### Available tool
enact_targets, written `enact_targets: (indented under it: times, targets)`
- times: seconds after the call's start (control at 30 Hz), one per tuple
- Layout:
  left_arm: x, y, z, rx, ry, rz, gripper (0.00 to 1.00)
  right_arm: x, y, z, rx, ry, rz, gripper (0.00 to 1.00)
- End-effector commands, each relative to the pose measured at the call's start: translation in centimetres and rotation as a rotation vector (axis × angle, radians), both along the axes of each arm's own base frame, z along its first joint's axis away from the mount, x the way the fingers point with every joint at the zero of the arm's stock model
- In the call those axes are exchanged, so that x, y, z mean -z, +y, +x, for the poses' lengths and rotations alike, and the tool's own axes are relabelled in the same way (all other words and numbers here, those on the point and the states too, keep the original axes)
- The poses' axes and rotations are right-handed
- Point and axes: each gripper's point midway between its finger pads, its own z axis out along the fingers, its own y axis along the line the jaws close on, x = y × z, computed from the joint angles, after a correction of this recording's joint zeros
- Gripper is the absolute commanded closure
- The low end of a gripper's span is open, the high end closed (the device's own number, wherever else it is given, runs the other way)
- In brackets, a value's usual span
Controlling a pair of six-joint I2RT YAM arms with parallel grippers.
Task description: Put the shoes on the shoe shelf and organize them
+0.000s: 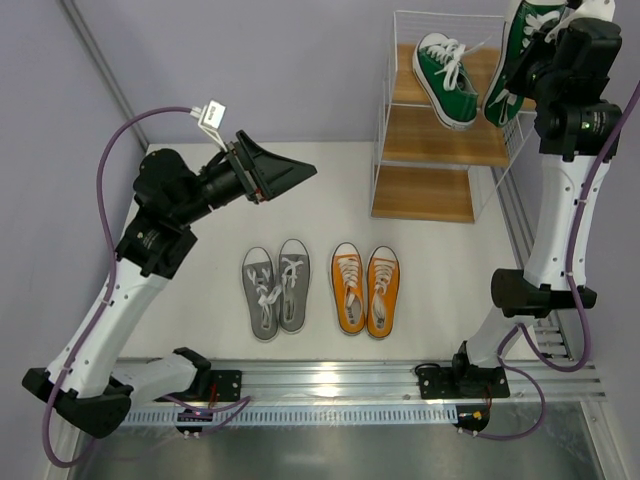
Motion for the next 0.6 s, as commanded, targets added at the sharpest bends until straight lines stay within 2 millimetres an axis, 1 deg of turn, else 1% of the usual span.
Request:
enact_targets:
  times: [0.0, 0.03, 0.07, 0.1, 0.13, 0.17, 0.2, 0.27, 0.37, 0.4, 0.43, 0.5, 0.53, 0.57]
  targets:
    - [-1.4, 0.6, -0.6, -0.014, -0.056, -0.038, 0.00, -1.0, 0.5, -0.1, -0.029, -0.037, 0.015, 0.95]
    - [-1.3, 0.5, -0.7, -0.012, -0.054, -0.039, 0.00, -0.9, 0.5, -0.2, -0.028, -0.033, 0.021, 0.88]
    - [-1.3, 0.5, -0.6, -0.013, -0.051, -0.040, 0.00, -1.0, 1.2, -0.3, -0.063, -0.035, 0.027, 0.70]
    - [-1.3, 0.6, -0.7, -0.012, -0.051, -0.041, 0.00, -1.1, 1.2, -0.4, -0.063, -0.040, 0.031, 0.60]
    - [-1.3, 0.6, -0.7, -0.012, -0.053, -0.042, 0.00, -1.2, 1.2, -0.5, -0.063, -0.043, 0.031, 0.53]
    - [-1.4, 0.6, -0.8, -0.012, -0.052, -0.042, 0.00, -1.5, 1.1, -0.6, -0.058, -0.050, 0.031, 0.42]
    - [-1.5, 0.7, -0.9, -0.013, -0.056, -0.045, 0.00, -2.0, 1.1, -1.0, -0.055, -0.063, 0.031, 0.36]
    - [-1.5, 0.8, -0.9, -0.018, -0.057, -0.045, 0.00, -2.9, 1.1, -1.4, -0.052, -0.088, 0.033, 0.34]
    - [-1.8, 0.8, -0.9, -0.022, -0.061, -0.049, 0.00, -4.2, 1.1, -2.3, -0.046, -0.125, 0.039, 0.32]
    - [-2.0, 0.8, -0.9, -0.022, -0.062, -0.052, 0.00, -4.6, 0.6, -2.5, -0.014, -0.138, 0.038, 0.32]
    - [-2.4, 0.7, -0.7, -0.025, -0.067, -0.057, 0.00, -5.5, 0.4, -3.3, -0.002, -0.166, 0.037, 0.32]
    - [-3.1, 0.5, -0.4, -0.022, -0.075, -0.058, 0.00, -6.6, -0.2, -4.2, 0.036, -0.199, 0.045, 0.31]
    - [-3.8, 0.5, -0.4, -0.016, -0.089, -0.062, 0.00, -7.8, -0.9, -5.4, 0.084, -0.237, 0.044, 0.31]
    - [-4.8, 0.1, -0.2, -0.003, -0.104, -0.067, 0.00, -8.3, -1.2, -5.9, 0.099, -0.253, 0.045, 0.31]
